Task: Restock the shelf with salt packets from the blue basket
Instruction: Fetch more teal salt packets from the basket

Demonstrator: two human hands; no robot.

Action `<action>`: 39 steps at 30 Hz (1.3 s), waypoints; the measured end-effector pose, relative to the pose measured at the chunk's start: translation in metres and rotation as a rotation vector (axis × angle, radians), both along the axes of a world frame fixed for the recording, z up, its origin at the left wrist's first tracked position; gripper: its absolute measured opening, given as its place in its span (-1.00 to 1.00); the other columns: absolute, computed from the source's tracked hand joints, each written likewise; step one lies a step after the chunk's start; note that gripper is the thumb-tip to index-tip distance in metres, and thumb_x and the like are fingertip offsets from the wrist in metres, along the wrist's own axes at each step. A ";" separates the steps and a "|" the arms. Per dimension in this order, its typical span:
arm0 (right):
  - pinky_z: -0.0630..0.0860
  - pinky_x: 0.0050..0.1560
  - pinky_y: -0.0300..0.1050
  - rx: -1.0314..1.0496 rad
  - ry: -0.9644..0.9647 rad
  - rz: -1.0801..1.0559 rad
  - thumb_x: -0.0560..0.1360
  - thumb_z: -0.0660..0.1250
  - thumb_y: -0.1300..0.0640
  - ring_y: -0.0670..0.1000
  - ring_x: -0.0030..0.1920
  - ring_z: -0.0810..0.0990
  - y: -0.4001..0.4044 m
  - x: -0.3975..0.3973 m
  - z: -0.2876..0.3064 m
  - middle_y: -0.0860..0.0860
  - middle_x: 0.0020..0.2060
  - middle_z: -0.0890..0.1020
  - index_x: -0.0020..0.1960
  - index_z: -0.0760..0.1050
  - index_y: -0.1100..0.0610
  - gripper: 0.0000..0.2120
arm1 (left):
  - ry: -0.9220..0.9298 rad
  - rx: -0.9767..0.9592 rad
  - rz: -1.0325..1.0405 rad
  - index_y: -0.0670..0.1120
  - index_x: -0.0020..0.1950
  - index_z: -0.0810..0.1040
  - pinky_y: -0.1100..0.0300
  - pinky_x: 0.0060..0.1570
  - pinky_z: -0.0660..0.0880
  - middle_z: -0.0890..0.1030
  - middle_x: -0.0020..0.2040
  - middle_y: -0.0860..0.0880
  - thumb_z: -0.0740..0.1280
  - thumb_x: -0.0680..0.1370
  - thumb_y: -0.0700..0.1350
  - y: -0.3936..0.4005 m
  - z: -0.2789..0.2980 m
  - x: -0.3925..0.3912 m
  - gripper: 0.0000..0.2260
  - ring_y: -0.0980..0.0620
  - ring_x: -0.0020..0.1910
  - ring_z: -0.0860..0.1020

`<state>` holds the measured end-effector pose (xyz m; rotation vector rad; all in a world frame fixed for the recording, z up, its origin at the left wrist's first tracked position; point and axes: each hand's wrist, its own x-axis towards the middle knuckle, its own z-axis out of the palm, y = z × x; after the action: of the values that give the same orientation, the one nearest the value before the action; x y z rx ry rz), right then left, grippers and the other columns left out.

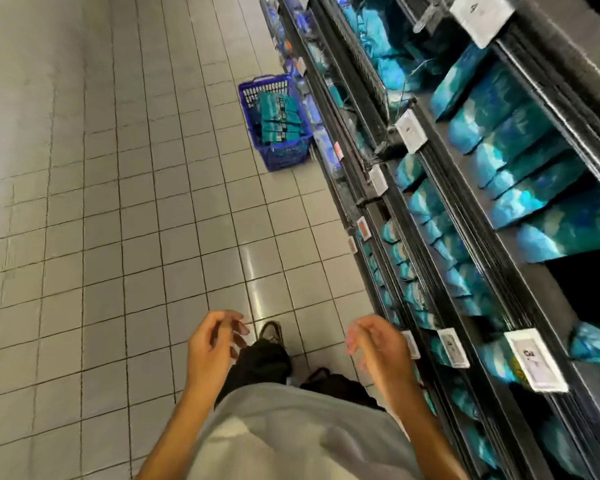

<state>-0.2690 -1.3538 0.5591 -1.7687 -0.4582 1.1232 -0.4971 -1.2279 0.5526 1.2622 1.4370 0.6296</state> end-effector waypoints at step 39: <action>0.44 -0.45 -0.11 -0.089 0.055 -0.062 0.63 0.29 0.22 0.00 -0.35 0.60 0.528 0.139 -0.011 0.16 -0.27 0.65 0.00 0.58 0.24 -0.87 | -0.010 -0.100 0.155 0.04 0.18 0.51 0.22 -0.33 0.55 0.69 -0.14 -0.01 0.17 0.71 -0.17 0.552 -0.014 0.066 -0.83 0.09 -0.26 0.65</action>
<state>-0.1300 -0.8257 0.5485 -1.8121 -0.3224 1.1611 -0.4311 -0.6755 0.5388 1.0765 1.5491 0.6582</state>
